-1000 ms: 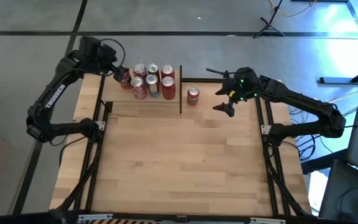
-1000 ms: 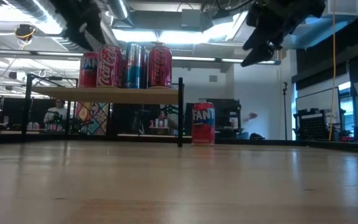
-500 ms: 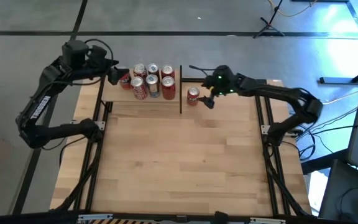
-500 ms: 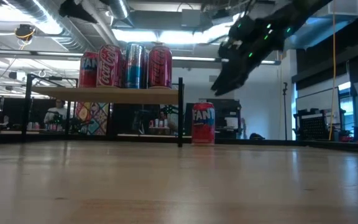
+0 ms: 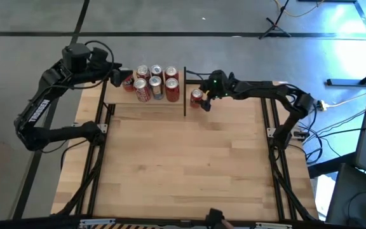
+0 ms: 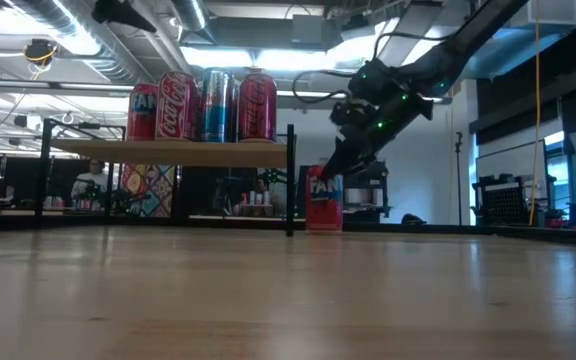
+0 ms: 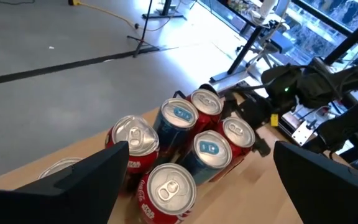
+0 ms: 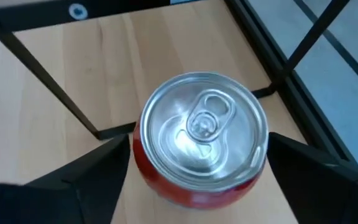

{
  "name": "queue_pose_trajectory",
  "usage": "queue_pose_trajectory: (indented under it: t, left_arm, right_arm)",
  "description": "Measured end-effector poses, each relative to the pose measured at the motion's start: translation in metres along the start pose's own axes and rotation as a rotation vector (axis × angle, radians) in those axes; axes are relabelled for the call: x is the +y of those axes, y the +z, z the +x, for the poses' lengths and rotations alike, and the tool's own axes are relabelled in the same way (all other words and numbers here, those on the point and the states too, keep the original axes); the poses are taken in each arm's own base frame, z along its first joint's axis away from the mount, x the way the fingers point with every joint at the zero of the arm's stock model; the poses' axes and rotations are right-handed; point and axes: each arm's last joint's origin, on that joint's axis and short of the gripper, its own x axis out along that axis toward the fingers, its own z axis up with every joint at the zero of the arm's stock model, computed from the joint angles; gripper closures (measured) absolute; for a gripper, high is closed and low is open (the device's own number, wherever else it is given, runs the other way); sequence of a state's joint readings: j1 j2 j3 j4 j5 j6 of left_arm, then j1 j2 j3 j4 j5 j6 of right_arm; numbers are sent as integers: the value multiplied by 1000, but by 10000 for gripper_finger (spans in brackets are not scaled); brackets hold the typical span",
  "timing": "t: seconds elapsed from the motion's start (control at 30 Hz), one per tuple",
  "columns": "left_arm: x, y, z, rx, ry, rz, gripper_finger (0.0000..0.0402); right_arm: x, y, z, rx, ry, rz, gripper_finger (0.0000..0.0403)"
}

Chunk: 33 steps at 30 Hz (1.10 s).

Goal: Place canned beverage on shelf
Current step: Put the red soda can on the shelf aligned with the other red soda can

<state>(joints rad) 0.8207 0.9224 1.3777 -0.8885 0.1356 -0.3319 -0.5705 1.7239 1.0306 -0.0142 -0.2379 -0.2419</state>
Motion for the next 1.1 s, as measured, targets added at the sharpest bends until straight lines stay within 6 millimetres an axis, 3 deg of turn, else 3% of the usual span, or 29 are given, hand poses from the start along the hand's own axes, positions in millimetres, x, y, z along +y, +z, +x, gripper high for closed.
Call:
queue_pose_trajectory:
  t: [0.3,0.53,0.63,0.8,0.93,1.1]
  left_arm:
    - [-2,2,0,-15,-42,35,13]
    - [-3,-1,-2,14,-55,51,13]
    - [-6,-6,-5,48,-77,71,13]
    - [-16,-15,-10,105,-146,106,13]
    - [-25,-21,-19,114,-214,124,13]
    - [-34,-31,-20,169,-262,140,13]
  right_arm:
    - [-2,0,7,-28,-23,-25,139]
    - [12,9,-31,34,32,-13,140]
    - [33,13,-47,70,108,-20,138]
    - [86,27,-55,29,254,-52,139]
    - [125,34,-51,-13,287,-68,139]
    - [154,41,-37,-112,277,-47,138]
